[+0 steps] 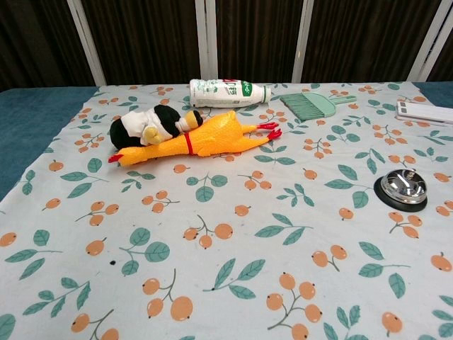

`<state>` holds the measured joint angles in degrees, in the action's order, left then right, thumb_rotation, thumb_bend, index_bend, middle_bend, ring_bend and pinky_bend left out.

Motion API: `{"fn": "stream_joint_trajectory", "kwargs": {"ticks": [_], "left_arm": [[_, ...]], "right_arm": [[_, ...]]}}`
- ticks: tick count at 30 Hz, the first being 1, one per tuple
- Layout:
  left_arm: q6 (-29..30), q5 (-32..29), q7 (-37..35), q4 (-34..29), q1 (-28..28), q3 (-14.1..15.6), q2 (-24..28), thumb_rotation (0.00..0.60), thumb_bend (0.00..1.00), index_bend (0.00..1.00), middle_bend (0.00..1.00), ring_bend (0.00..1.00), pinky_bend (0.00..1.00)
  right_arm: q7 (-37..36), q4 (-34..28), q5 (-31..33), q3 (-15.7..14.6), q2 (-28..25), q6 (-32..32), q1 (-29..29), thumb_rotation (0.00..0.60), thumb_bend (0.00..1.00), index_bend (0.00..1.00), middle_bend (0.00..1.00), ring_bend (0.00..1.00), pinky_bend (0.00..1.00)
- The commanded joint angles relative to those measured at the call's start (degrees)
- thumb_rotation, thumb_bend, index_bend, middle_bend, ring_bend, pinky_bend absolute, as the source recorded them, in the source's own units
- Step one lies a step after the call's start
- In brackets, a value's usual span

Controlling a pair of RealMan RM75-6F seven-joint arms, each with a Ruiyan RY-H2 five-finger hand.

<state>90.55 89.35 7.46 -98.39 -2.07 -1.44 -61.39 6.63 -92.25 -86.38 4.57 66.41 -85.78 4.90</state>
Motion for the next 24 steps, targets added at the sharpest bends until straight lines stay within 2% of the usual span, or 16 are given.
{"fn": "stream_joint_trajectory", "kwargs": {"ticks": [1, 14, 16, 18, 23, 24], "left_arm": [[-0.10, -0.06, 0.08, -0.02, -0.01, 0.01, -0.01, 0.600, 0.58, 0.11, 0.00, 0.00, 0.00], [0.04, -0.42, 0.06, -0.27, 0.15, -0.23, -0.03, 0.600, 0.58, 0.11, 0.00, 0.00, 0.00], [-0.35, -0.74, 0.09, -0.29, 0.08, -0.23, -0.03, 0.600, 0.58, 0.11, 0.00, 0.00, 0.00], [-0.53, -0.90, 0.25, -0.42, 0.06, -0.22, -0.01, 0.600, 0.58, 0.11, 0.00, 0.00, 0.00], [0.19, -0.44, 0.58, -0.93, 0.41, -0.11, 0.05, 0.600, 0.58, 0.11, 0.00, 0.00, 0.00], [0.18, -0.54, 0.66, -1.00, 0.44, -0.12, 0.03, 0.600, 0.58, 0.11, 0.00, 0.00, 0.00]], "right_arm": [[-0.04, 0.09, 0.01, -0.04, 0.03, 0.09, 0.05, 0.600, 0.14, 0.08, 0.00, 0.02, 0.00], [-1.07, -0.19, -0.48, -0.27, -0.18, -0.16, -0.05, 0.600, 0.14, 0.08, 0.00, 0.02, 0.00], [-1.22, -0.20, -0.51, -0.31, -0.19, -0.12, -0.05, 0.600, 0.16, 0.08, 0.00, 0.02, 0.00], [-1.37, -0.20, -0.83, -0.54, -0.24, -0.02, -0.03, 0.600, 0.26, 0.08, 0.00, 0.02, 0.00], [-0.93, -0.32, -1.35, -1.22, -0.65, 0.56, 0.00, 0.600, 0.71, 0.08, 0.00, 0.02, 0.00], [-0.95, -0.40, -1.45, -1.32, -0.75, 0.74, 0.07, 0.600, 0.77, 0.08, 0.00, 0.02, 0.00]]}}
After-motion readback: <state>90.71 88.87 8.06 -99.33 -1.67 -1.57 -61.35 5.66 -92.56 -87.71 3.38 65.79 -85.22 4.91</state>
